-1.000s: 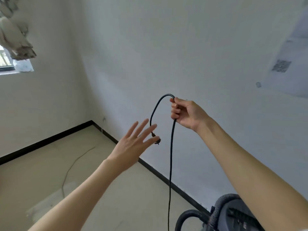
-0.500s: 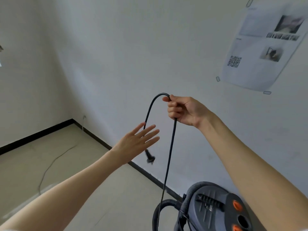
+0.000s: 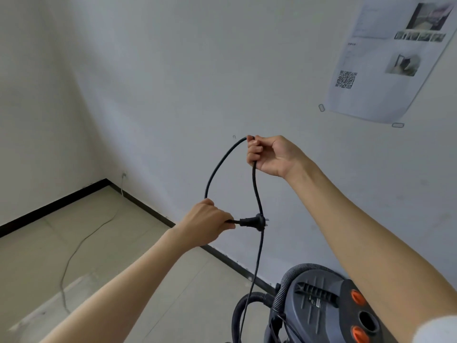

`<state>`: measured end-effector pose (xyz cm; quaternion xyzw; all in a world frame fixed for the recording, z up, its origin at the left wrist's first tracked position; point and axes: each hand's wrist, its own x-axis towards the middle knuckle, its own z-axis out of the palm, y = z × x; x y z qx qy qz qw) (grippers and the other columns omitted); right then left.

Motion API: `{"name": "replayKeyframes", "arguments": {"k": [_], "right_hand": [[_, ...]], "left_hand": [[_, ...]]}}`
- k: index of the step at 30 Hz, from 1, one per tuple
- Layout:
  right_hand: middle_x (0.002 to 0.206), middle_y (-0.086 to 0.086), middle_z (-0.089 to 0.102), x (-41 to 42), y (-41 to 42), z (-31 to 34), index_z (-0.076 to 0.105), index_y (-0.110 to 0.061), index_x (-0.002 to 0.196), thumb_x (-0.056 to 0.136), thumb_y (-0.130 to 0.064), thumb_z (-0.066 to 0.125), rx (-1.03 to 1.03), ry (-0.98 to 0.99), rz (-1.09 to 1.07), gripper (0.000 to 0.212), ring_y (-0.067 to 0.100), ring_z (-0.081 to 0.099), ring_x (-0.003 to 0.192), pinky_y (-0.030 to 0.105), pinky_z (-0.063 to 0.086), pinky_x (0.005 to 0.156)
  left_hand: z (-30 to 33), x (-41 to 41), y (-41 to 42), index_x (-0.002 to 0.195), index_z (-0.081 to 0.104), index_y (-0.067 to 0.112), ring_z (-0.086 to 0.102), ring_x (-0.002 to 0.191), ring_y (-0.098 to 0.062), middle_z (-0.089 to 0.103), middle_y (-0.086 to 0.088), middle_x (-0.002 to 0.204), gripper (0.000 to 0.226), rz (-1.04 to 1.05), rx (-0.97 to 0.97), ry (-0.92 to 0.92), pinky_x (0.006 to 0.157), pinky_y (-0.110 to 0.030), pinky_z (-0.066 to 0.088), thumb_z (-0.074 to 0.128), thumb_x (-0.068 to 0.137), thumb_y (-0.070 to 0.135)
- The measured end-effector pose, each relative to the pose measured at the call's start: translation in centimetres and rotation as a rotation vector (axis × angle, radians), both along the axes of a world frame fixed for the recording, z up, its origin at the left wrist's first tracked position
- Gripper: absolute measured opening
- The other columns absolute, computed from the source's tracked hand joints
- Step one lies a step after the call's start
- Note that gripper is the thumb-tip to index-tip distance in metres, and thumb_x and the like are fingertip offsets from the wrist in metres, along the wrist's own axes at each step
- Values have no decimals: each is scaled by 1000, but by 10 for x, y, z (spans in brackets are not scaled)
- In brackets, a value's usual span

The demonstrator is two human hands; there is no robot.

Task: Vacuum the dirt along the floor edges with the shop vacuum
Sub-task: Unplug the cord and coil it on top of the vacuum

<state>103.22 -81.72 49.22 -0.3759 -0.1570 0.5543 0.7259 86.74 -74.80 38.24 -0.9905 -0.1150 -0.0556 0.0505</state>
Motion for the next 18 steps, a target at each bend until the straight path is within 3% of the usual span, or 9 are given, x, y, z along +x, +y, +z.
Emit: {"name": "replayKeyframes", "arguments": {"k": [4,6,9,12,14,16,18], "right_hand": [[55,3,45,5,8,-12,49,-1,85,96,4,29,-37,118,-58,23,10,41,38,18,35,42],[56,5,43,7,11,-18,48,-2,82,89,11,27,-89,174,-139,26,11,42,39,20,34,49],[63,6,41,4,18,-18,44,-5,77,66,18,23,-141,280,-254,33,10,37,50,21,31,56],[62,8,41,1,21,-11,43,-4,78,73,18,17,-173,344,-301,35,13,37,51,24,35,58],[61,8,41,3,21,-8,44,-4,79,84,15,15,-190,320,-296,35,13,37,51,28,37,58],[61,7,41,7,19,-8,44,-4,79,90,11,14,-196,309,-292,35,13,37,52,30,37,57],[61,7,41,8,17,-7,45,-4,78,90,11,14,-191,304,-287,36,13,37,52,31,38,58]], "left_hand": [[-13,-7,-11,120,59,25,55,91,-17,66,3,93,36,49,-386,-140,76,-23,38,32,101,39],[-14,-6,-13,118,61,23,61,96,-8,67,9,103,32,80,-724,-277,84,-18,44,36,101,33],[-20,2,-20,128,54,13,57,110,-1,61,10,117,33,120,-1115,-402,99,-12,39,36,102,24],[-28,12,-26,120,54,13,57,109,-11,60,-1,115,27,175,-1147,-484,100,-22,41,35,102,18],[-26,18,-29,105,54,14,59,91,-14,59,-10,102,22,241,-1205,-634,83,-17,49,32,102,14],[-21,22,-29,110,51,13,55,85,-13,53,-10,100,23,261,-1243,-696,71,-11,48,29,103,15],[-19,25,-25,125,46,11,51,91,-12,50,-5,109,29,248,-1236,-647,68,-8,47,28,103,16]]}}
